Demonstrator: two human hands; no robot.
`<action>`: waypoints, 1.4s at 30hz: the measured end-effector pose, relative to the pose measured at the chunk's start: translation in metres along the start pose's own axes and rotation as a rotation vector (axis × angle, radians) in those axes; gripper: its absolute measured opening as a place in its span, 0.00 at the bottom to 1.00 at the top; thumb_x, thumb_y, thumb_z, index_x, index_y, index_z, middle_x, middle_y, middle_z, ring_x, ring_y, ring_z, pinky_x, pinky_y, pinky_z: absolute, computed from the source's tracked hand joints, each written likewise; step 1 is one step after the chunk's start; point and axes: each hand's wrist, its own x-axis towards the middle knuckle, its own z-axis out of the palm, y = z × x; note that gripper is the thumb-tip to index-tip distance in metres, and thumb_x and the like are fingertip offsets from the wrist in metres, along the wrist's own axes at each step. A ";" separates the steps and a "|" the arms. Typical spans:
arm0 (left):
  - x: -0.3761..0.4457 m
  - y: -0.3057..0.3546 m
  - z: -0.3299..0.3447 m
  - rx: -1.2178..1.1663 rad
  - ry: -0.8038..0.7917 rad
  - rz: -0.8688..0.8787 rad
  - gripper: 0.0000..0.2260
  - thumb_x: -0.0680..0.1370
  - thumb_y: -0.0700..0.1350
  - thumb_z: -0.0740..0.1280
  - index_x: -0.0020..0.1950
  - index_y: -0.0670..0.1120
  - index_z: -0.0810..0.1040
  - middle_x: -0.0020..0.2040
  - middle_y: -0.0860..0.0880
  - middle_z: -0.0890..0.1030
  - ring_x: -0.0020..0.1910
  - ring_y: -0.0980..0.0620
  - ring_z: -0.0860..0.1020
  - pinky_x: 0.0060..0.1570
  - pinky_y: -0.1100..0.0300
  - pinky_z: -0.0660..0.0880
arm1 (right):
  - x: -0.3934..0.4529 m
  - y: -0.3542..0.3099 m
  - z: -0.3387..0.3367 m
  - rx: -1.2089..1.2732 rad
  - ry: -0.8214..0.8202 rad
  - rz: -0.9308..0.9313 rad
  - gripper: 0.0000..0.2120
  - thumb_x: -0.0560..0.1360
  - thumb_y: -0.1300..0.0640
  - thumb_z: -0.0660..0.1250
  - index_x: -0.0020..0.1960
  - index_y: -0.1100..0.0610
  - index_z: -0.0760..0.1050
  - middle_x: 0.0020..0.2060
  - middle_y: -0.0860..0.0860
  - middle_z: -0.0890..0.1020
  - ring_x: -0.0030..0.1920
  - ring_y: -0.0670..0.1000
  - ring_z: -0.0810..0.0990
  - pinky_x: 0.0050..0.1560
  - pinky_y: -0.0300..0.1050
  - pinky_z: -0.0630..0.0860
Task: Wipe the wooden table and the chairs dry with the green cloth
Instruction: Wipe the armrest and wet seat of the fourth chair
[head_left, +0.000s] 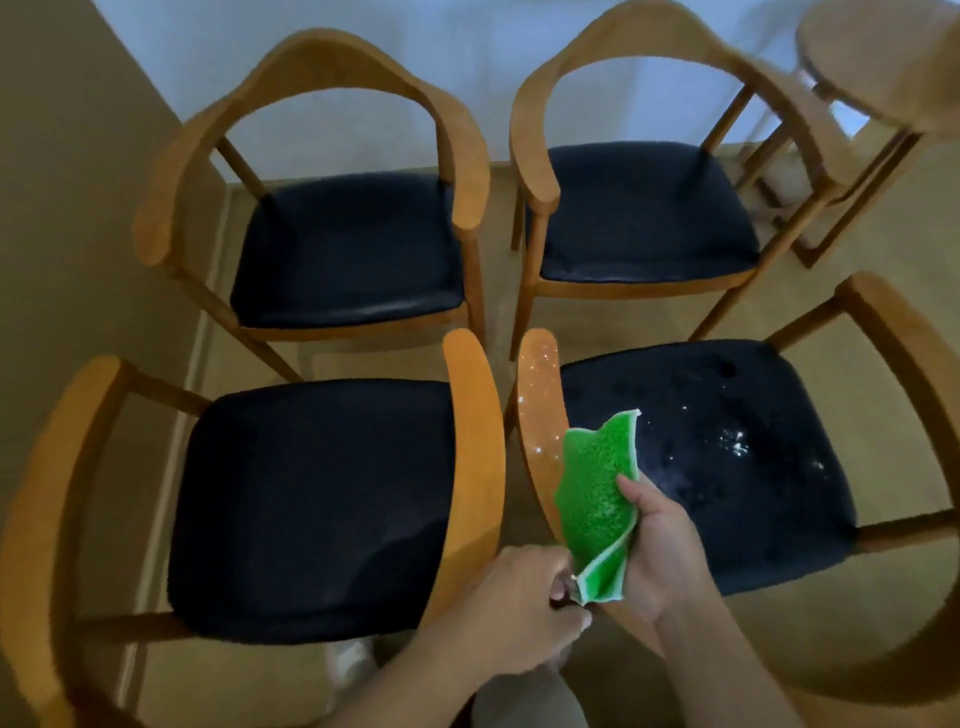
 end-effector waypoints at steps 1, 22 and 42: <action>0.009 -0.003 0.001 -0.025 0.028 -0.042 0.05 0.73 0.52 0.67 0.44 0.53 0.74 0.42 0.57 0.77 0.44 0.59 0.75 0.43 0.64 0.72 | 0.009 -0.008 0.001 -0.043 -0.008 -0.046 0.15 0.79 0.55 0.57 0.53 0.50 0.83 0.53 0.58 0.83 0.54 0.61 0.82 0.57 0.61 0.75; 0.189 -0.113 -0.036 0.363 0.695 -0.202 0.25 0.83 0.47 0.50 0.77 0.38 0.51 0.78 0.41 0.51 0.76 0.47 0.42 0.74 0.51 0.51 | 0.140 0.014 0.050 -1.677 -0.073 -0.861 0.24 0.79 0.50 0.50 0.68 0.59 0.73 0.70 0.56 0.72 0.72 0.54 0.67 0.70 0.53 0.65; 0.192 -0.101 -0.039 0.308 0.770 -0.280 0.21 0.82 0.44 0.53 0.75 0.40 0.59 0.76 0.44 0.58 0.76 0.48 0.53 0.69 0.49 0.65 | 0.139 0.052 0.000 -2.006 -0.155 -0.852 0.27 0.82 0.45 0.43 0.78 0.53 0.50 0.78 0.55 0.53 0.77 0.58 0.48 0.70 0.66 0.57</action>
